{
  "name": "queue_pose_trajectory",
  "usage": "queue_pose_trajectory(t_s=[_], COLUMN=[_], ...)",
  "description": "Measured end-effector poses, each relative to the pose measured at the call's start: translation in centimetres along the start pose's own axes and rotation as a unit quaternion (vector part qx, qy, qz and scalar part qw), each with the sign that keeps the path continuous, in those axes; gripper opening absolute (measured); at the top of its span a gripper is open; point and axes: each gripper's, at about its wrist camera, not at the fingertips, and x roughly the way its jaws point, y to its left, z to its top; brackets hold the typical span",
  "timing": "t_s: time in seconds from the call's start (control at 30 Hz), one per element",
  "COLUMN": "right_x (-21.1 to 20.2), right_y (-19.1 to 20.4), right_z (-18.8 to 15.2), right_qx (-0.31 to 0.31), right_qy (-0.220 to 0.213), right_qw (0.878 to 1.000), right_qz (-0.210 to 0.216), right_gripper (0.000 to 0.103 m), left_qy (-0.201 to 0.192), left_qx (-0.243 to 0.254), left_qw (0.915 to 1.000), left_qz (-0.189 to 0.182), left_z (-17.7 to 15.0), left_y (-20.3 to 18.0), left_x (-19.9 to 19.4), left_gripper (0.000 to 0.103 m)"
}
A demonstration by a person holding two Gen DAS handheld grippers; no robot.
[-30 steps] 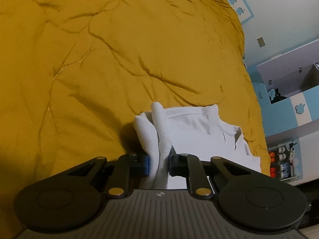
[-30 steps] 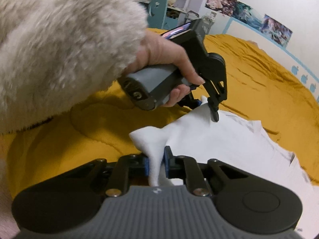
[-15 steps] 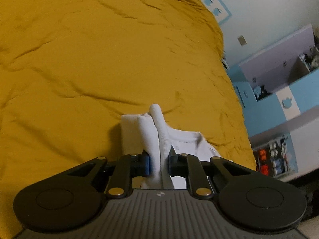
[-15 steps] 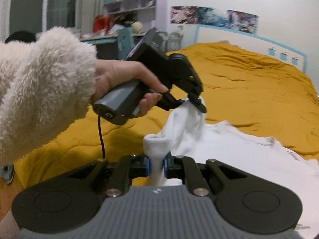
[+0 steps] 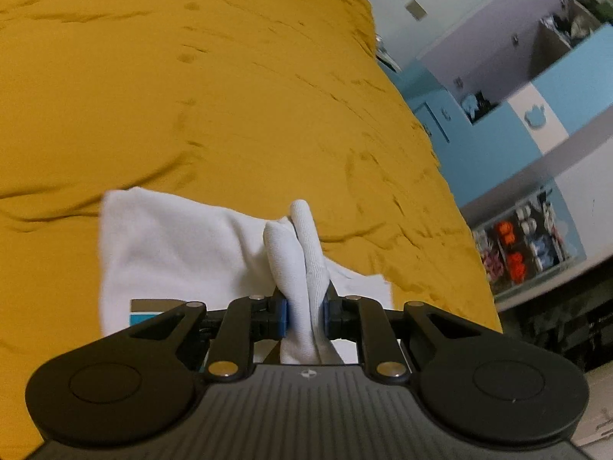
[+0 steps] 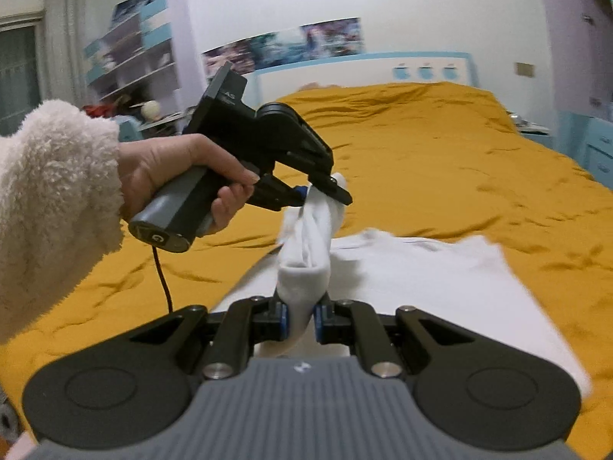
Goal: Fold small clothes
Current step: 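Lift the pinched T-shirt edge with both grippers and fold it across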
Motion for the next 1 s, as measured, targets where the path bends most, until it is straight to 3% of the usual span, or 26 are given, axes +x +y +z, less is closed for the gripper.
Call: queue_pose_trajectory(t_s=[0.4, 0.67, 1.0], right_x=[-1.8, -0.5, -0.7], right_y=[-9.9, -12.1, -13.2], right_z=[-2.3, -2.8, -3.3], right_qx=[0.099, 0.134, 0.171], right_qy=[-0.004, 0.0, -0.008], right_qw=[0.994, 0.99, 0.984], right_qz=[-0.047, -0.052, -0.053], right_gripper=[0.006, 0.006, 0.006], left_qy=[0.026, 0.041, 0.04], left_qx=[0.043, 0.055, 0.055], left_qw=[0.9985, 0.9967, 0.9958], left_qz=[0.021, 0.043, 0.06], left_z=[-1.3, -2.1, -2.3], left_y=[-7.2, -8.8, -9.3], left_x=[6.0, 8.6, 9.1], left_gripper=[0.017, 0.017, 0.018])
